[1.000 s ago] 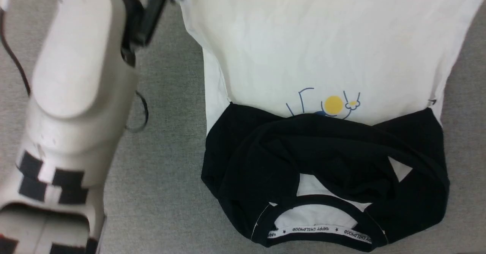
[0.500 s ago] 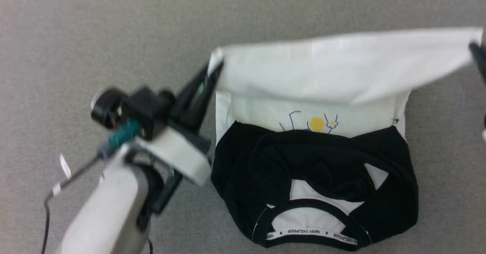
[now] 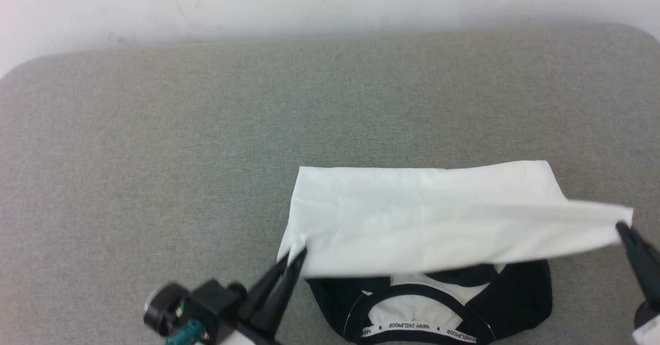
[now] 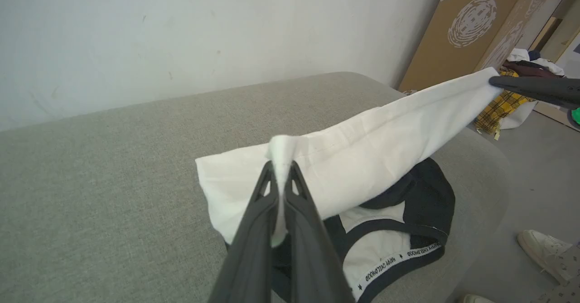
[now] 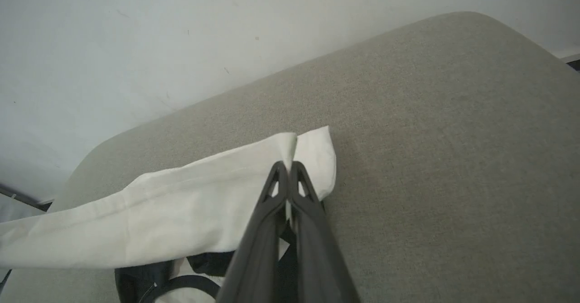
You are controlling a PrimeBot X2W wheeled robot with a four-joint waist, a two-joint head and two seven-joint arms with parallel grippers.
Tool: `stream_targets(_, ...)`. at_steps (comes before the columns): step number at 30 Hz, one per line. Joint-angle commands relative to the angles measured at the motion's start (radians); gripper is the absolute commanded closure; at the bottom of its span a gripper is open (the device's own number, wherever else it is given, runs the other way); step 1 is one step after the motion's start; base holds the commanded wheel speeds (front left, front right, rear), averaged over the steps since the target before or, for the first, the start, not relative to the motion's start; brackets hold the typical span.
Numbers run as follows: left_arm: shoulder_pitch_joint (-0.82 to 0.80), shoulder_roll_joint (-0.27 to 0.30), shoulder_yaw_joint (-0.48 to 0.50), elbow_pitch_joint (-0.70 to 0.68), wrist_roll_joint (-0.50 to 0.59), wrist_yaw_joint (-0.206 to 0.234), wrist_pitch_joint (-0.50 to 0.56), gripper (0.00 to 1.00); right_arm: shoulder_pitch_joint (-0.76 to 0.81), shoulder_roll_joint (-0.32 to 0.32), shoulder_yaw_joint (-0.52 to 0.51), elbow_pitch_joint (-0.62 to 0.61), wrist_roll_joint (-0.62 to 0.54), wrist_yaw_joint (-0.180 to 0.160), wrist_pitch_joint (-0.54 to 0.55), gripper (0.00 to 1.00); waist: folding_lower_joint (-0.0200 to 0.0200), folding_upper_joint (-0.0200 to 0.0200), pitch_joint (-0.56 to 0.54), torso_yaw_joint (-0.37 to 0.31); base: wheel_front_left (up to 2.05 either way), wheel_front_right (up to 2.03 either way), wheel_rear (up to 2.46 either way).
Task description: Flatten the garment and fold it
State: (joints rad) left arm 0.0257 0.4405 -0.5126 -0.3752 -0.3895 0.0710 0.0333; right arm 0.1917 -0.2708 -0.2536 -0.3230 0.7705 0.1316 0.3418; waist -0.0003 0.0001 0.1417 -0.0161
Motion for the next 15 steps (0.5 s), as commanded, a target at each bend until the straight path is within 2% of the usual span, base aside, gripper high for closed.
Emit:
stream_targets(1,0.035,-0.002,-0.010,0.016,-0.011,0.004,-0.013,1.00,0.030,0.012,0.001,-0.014,-0.022,-0.001,0.009,1.00,0.0003,-0.0001,-0.011,-0.002,0.00,0.00,0.00)
stream_targets(6,0.089,-0.027,-0.015,0.114,-0.063,-0.011,-0.077,1.00,0.088,0.040,0.022,-0.012,-0.045,-0.001,0.025,1.00,0.0003,-0.0001,-0.013,-0.005,0.00,0.00,0.00)
stream_targets(10,0.072,-0.040,-0.039,0.221,-0.090,-0.056,-0.084,1.00,0.103,0.033,0.043,0.020,-0.068,-0.001,0.043,1.00,0.0003,-0.0001,-0.016,-0.002,0.00,0.00,0.00)
stream_targets(12,0.056,-0.046,-0.055,0.276,-0.094,-0.079,-0.082,0.80,0.111,0.026,0.056,0.039,-0.074,-0.001,0.065,1.00,0.0003,-0.0001,-0.020,-0.001,0.00,0.00,0.00)
stream_targets(13,0.052,-0.052,-0.059,0.301,-0.102,-0.085,-0.077,0.67,0.115,0.024,0.056,0.048,-0.078,-0.001,0.075,0.91,0.0003,-0.0001,-0.022,0.000,0.00,0.00,0.00)
stream_targets(14,0.048,-0.053,-0.066,0.323,-0.105,-0.090,-0.068,0.57,0.120,0.018,0.058,0.054,-0.086,-0.001,0.086,0.78,0.0003,-0.0001,-0.023,0.001,0.00,0.00,0.00)
stream_targets(15,0.043,-0.055,-0.070,0.339,-0.106,-0.095,-0.064,0.34,0.124,0.015,0.059,0.058,-0.090,-0.001,0.095,0.59,0.0003,-0.0001,-0.024,0.002,0.00,0.00,0.00)
